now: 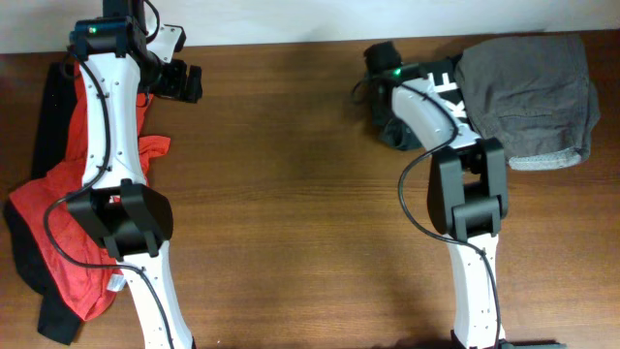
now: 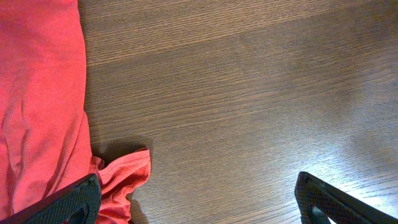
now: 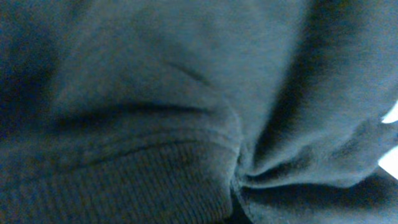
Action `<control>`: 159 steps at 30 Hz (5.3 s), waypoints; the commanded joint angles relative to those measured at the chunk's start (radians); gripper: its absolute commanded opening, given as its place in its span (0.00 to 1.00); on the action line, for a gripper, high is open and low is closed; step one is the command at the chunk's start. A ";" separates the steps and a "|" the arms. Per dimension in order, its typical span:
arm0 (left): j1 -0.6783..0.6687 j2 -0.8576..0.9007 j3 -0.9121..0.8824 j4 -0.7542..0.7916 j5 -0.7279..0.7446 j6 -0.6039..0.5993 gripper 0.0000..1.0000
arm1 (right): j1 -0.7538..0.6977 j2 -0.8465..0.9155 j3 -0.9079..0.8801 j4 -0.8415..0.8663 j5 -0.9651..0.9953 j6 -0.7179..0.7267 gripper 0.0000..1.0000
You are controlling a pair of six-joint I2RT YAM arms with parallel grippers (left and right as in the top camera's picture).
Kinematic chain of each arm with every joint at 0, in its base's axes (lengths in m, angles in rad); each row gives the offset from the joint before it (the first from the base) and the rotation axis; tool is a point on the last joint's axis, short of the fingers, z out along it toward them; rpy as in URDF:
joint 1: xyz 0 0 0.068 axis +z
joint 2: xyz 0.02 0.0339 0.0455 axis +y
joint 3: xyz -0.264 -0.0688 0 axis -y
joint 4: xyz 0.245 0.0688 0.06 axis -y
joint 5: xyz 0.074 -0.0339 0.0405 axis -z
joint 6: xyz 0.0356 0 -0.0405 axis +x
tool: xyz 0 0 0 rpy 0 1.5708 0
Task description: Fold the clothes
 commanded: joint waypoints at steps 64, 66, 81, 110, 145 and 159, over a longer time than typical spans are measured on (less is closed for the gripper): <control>-0.004 0.061 -0.006 0.048 0.027 -0.063 0.99 | -0.518 0.149 0.701 -0.117 -0.164 -0.407 0.04; -0.004 0.061 -0.006 0.048 0.035 -0.063 0.99 | -0.495 0.152 0.692 -0.134 -0.168 -0.407 0.04; -0.004 0.061 -0.006 0.048 0.039 -0.063 0.99 | -0.423 0.161 0.510 -0.180 -0.170 -0.351 0.13; -0.004 0.061 -0.006 0.072 0.039 -0.063 0.99 | -0.533 0.065 0.647 -0.105 -0.396 -0.339 0.89; -0.014 0.061 -0.006 0.089 0.038 -0.063 0.99 | -0.613 0.007 0.467 0.084 -0.506 -0.234 0.99; -0.014 0.061 -0.006 0.089 0.039 -0.063 0.99 | -0.564 -0.322 0.887 -0.432 -0.547 -0.078 0.99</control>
